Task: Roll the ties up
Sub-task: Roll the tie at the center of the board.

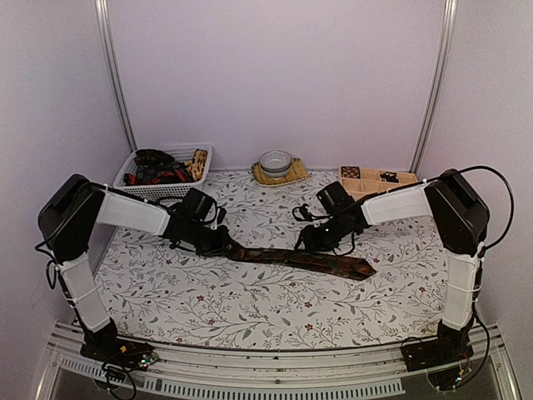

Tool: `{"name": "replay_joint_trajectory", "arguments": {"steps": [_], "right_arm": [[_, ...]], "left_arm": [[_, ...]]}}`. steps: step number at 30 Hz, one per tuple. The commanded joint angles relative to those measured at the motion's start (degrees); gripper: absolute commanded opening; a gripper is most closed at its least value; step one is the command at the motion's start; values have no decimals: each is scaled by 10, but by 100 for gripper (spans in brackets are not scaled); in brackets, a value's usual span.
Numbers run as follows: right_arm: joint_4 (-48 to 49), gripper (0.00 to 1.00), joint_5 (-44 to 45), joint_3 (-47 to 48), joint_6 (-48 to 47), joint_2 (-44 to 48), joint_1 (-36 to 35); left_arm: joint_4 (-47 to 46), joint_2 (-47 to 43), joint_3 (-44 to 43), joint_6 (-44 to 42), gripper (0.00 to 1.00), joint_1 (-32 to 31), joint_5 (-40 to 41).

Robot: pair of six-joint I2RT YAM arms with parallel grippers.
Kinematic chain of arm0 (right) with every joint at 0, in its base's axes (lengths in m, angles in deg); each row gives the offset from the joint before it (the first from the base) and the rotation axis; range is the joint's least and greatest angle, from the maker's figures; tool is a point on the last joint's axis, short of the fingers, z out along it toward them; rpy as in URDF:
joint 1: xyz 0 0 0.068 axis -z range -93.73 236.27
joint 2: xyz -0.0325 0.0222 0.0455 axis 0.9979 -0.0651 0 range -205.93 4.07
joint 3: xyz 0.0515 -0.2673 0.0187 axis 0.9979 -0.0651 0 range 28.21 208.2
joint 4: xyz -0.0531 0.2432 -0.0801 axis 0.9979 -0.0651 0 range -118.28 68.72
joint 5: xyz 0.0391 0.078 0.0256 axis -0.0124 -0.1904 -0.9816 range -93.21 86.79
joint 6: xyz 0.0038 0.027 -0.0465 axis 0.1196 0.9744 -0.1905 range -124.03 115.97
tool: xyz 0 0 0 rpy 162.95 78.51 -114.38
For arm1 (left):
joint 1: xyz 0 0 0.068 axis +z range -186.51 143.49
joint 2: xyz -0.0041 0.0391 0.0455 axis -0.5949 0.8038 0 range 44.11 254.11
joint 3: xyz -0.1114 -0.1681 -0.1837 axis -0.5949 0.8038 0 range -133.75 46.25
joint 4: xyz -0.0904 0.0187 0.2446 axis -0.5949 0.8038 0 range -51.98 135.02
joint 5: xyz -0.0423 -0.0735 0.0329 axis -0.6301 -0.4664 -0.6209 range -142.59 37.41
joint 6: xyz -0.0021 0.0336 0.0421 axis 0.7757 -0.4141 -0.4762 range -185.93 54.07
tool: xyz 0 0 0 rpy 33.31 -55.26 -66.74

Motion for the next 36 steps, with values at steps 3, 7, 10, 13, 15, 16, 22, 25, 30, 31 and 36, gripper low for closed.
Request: {"name": "replay_joint_trajectory", "arguments": {"steps": [3,7,10,13,15,16,22,25,30,31,36], "right_arm": [[-70,39,101,-1,-64,-9,8],[-77,36,117,-8,-68,-1,-11],[-85,36,123,-16,-71,6,-33],[-85,35,121,-32,-65,18,-50],[-77,34,111,-49,-57,30,-55],[-73,34,104,-56,-50,35,-57],[-64,33,94,-86,-36,59,-78],[-59,33,90,-95,-33,70,-79],[-58,33,84,-95,-35,75,-80],[-58,33,82,-93,-35,75,-80],[-60,36,68,-85,-36,82,-77]], "left_arm": [[162,27,-51,-71,0,7,118],[211,37,-95,-99,0,6,166],[249,45,-131,-115,0,0,210],[293,61,-174,-130,0,-13,269],[322,72,-204,-140,0,-25,311],[337,89,-219,-143,0,-31,339],[389,139,-284,-157,0,-77,464],[400,159,-300,-169,0,-102,525],[380,175,-301,-202,0,-133,583],[377,178,-300,-205,0,-137,590],[364,199,-304,-223,0,-164,623]]}}
